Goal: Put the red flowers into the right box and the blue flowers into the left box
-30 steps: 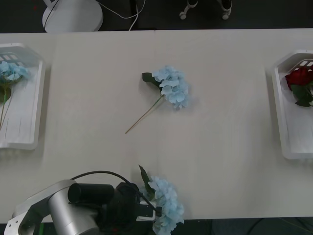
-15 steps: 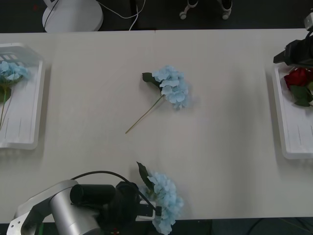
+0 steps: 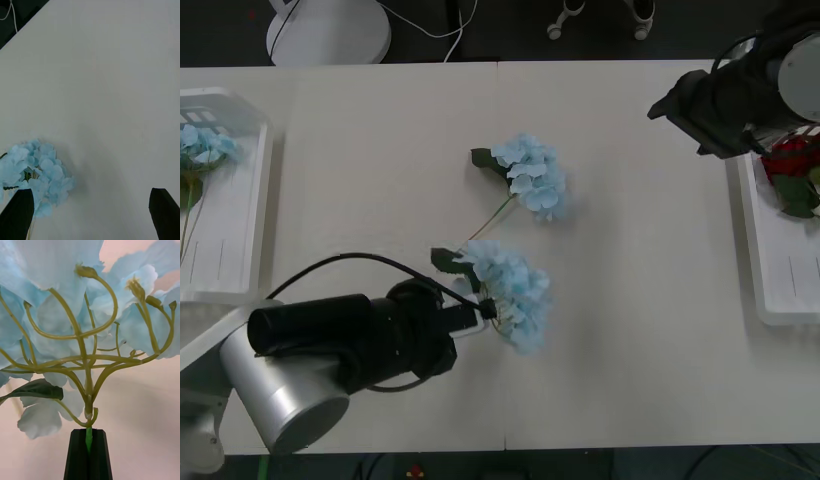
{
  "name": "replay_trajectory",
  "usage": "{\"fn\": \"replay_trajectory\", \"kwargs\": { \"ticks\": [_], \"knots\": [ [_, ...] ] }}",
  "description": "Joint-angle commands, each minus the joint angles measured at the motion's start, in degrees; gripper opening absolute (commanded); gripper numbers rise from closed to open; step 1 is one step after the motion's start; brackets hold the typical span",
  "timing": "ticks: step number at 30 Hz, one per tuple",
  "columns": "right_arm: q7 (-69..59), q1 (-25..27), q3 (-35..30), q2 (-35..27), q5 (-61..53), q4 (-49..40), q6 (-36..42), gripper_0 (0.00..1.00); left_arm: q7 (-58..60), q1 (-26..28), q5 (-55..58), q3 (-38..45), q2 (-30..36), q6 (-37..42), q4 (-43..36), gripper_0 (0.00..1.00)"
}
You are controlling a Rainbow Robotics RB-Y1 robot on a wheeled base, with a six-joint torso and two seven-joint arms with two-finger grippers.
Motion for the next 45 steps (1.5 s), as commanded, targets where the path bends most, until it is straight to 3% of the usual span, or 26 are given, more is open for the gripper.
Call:
{"fn": "replay_trajectory", "kwargs": {
  "ticks": [1, 6, 15, 23, 30, 38, 45],
  "knots": [
    [-5.30, -2.48, 0.81, 0.62, 1.58, -1.98, 0.48, 0.88, 6.88, 2.04, 1.33, 9.58, -0.31, 0.21, -3.81, 0.00],
    [-3.89, -2.48, 0.73, 0.79, 0.35, 1.18, 0.39, 0.88, 9.25, 2.04, 2.38, 19.43, -3.13, 0.30, -3.81, 0.00],
    [17.73, -2.48, -0.86, 0.27, -8.44, 7.51, -0.13, 0.88, 10.83, 1.69, 6.25, 39.03, -7.52, 5.31, -3.64, 0.00],
    [-0.29, -2.48, -0.86, 10.90, 2.90, 0.56, 8.39, 0.88, 17.16, -3.05, 5.81, 53.71, -10.60, 15.86, -2.49, 0.00],
    [-16.99, -5.20, 2.57, 20.66, 11.43, -1.63, 12.70, 0.88, 19.36, -9.21, 3.17, 62.58, -11.39, 17.53, 9.02, 0.00],
    [-30.35, -7.58, 13.03, 27.60, 21.80, 0.56, 7.60, 0.88, 20.68, -17.29, -7.11, 66.80, -11.39, 14.45, 23.17, 0.00],
    [-31.75, -9.25, 15.58, 31.38, 24.35, 6.01, 5.49, 0.88, 21.99, -23.00, -13.70, 70.40, -9.89, 14.10, 33.28, 0.00]
  ]
}}
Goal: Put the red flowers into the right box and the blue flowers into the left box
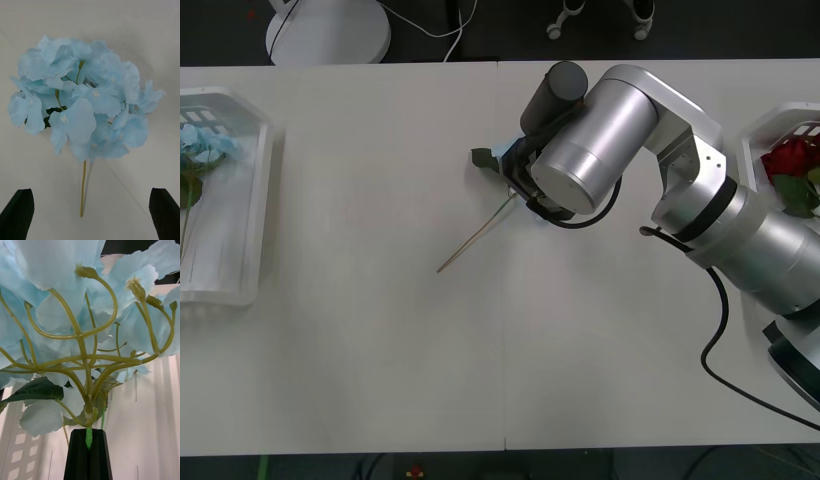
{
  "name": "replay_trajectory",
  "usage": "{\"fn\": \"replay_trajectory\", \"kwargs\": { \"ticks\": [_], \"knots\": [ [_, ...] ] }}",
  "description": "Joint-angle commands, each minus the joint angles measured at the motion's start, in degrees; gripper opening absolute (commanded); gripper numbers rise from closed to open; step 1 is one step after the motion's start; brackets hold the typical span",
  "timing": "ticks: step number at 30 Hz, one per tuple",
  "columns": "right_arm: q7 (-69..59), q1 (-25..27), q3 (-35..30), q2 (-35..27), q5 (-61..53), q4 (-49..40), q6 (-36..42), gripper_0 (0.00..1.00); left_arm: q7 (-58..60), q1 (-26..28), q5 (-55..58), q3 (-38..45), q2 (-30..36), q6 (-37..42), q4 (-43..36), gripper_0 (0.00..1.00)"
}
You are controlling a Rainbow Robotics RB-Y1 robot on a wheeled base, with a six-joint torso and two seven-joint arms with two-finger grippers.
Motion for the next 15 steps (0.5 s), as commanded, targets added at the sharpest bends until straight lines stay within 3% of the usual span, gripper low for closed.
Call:
{"fn": "replay_trajectory", "kwargs": {
  "ticks": [1, 6, 15],
  "knots": [
    [-2.59, -3.76, 0.70, 3.60, 1.99, 2.74, -1.91, 0.88, 2.81, -5.25, -4.34, 3.38, 1.15, -1.25, 5.54, 0.00],
    [-2.59, -4.55, 1.49, 5.88, 4.36, 6.17, -4.11, 0.88, 3.78, -6.83, -9.35, 3.99, 1.85, -4.15, 12.92, 0.00],
    [-1.10, -5.52, 2.02, 7.90, 6.03, 9.95, -6.13, 0.88, 4.48, -6.92, -12.16, 3.99, 2.82, -16.37, 26.19, 0.00]
  ]
}}
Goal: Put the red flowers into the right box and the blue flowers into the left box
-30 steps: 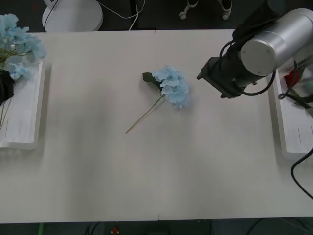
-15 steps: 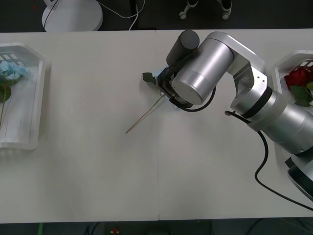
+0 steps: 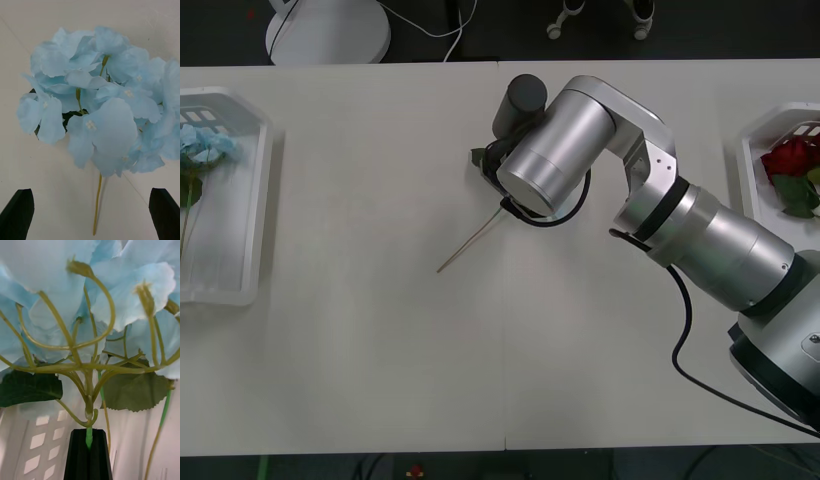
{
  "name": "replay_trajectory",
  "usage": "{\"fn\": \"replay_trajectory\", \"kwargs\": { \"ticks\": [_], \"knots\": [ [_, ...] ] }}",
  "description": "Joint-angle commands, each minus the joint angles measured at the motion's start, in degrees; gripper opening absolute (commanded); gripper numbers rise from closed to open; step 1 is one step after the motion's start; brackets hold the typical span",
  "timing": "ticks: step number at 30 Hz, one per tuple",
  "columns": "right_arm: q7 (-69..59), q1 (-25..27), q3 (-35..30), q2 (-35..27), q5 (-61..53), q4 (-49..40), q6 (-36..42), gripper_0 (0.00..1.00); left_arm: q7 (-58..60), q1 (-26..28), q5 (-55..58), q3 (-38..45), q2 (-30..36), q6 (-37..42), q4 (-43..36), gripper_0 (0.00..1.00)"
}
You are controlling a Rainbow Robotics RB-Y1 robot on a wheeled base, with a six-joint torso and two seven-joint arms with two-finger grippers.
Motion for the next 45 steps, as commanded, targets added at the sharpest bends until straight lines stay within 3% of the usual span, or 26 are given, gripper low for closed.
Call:
{"fn": "replay_trajectory", "kwargs": {
  "ticks": [1, 2, 5, 6, 7, 9, 13, 26, 35, 41, 45],
  "knots": [
    [-1.06, -3.09, 0.83, 2.14, 1.25, 0.41, -1.67, 0.89, 4.47, -1.88, -0.88, 1.10, 2.76, -4.30, 3.34, 0.00],
    [-0.97, -3.09, 1.01, 2.05, 1.25, 0.41, -1.67, 0.88, 4.47, -1.88, -0.70, 1.10, 2.93, -4.30, 3.61, 0.02],
    [-0.71, -3.09, 1.01, 1.35, -0.42, 0.41, -2.10, 0.88, 4.55, -1.88, -0.09, 1.10, 3.11, -4.30, 3.61, 0.41],
    [-0.36, -3.17, 1.10, 0.82, -1.56, 0.23, -2.54, 0.88, 4.64, -1.88, 0.35, 1.10, 3.11, -4.30, 3.52, 0.61],
    [-0.09, -3.26, 1.10, 0.03, -2.62, 0.06, -3.07, 0.88, 4.64, -1.97, 0.79, 1.10, 3.11, -4.30, 3.52, 0.74],
    [0.87, -3.44, 1.10, -2.08, -5.08, -1.26, -3.25, 0.88, 4.64, -1.97, 2.63, 1.10, 3.11, -4.22, 3.52, 0.86],
    [9.05, -3.35, 1.19, -8.23, -12.29, -4.60, -3.25, 0.88, 4.20, -1.97, 6.24, 1.10, 3.64, -3.16, 3.34, 1.00],
    [50.00, -3.17, -1.80, -25.99, -34.17, -6.89, -4.13, 0.88, 4.03, -1.88, 11.42, 0.93, 5.66, 18.11, -11.33, 1.00],
    [80.85, -0.63, -8.83, -35.04, -48.15, -6.89, -2.37, 0.89, 4.47, -1.71, 13.36, -2.85, 5.66, 34.28, -26.71, 1.00],
    [99.93, 0.34, -14.11, -38.47, -55.53, -6.89, 2.29, 0.88, 4.73, -1.71, 14.85, -9.88, 5.57, 39.29, -34.27, 1.00],
    [110.38, 2.01, -16.74, -41.19, -61.59, -6.89, 3.17, 0.88, 5.26, -1.79, 17.66, -15.60, 5.57, 37.80, -35.77, 1.00]
  ]
}}
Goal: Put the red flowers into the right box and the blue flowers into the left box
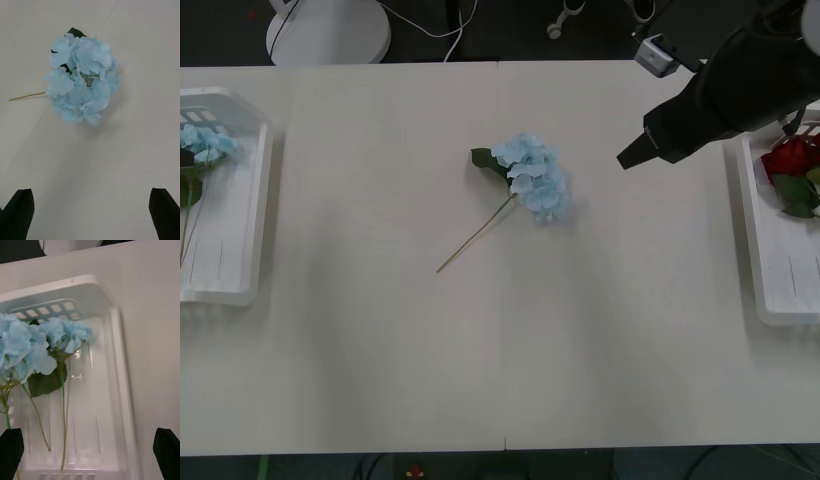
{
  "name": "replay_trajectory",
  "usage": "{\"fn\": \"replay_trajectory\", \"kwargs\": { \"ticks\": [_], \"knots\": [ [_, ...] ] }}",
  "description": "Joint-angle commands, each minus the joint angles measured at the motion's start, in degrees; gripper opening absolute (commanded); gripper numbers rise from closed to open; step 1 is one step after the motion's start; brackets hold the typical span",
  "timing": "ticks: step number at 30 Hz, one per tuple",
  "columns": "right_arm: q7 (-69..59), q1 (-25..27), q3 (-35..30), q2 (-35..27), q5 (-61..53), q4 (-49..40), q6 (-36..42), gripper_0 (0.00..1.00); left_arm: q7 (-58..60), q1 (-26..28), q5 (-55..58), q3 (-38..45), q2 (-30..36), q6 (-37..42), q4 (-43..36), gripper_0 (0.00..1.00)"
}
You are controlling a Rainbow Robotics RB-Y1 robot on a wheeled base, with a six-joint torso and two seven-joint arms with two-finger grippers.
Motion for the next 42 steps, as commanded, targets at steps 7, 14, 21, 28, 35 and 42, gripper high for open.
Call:
{"fn": "replay_trajectory", "kwargs": {
  "ticks": [7, 14, 21, 28, 35, 42],
  "knots": [
    [30.87, 7.15, -11.94, -7.23, -13.53, -1.70, 3.68, 0.88, 4.99, -1.68, 6.00, -15.45, -0.85, -7.28, -2.74, 1.00],
    [46.34, 9.43, -15.54, -7.58, -18.37, -1.97, 5.27, 0.88, 4.28, -1.68, 4.86, -24.59, -6.04, -10.80, -2.13, 1.00],
    [56.67, 9.34, -15.89, -7.58, -21.97, -2.49, 4.91, 0.89, 4.20, -2.04, 3.45, -31.53, -13.07, -15.72, 2.79, 1.00],
    [56.67, 9.34, -16.33, -7.58, -23.55, -2.58, 4.21, 0.91, 3.67, -3.97, -3.75, -38.04, -19.75, -22.31, 10.88, 1.00],
    [56.67, 9.34, -16.33, -7.58, -23.29, -2.58, 4.30, 1.00, 3.67, -7.22, -5.42, -41.46, -24.14, -27.94, 19.58, 1.00],
    [56.67, 9.34, -16.33, -7.67, -22.94, -2.49, 4.56, 1.00, 3.67, -11.53, -6.30, -42.96, -26.96, -30.75, 26.61, 1.00]
  ]
}}
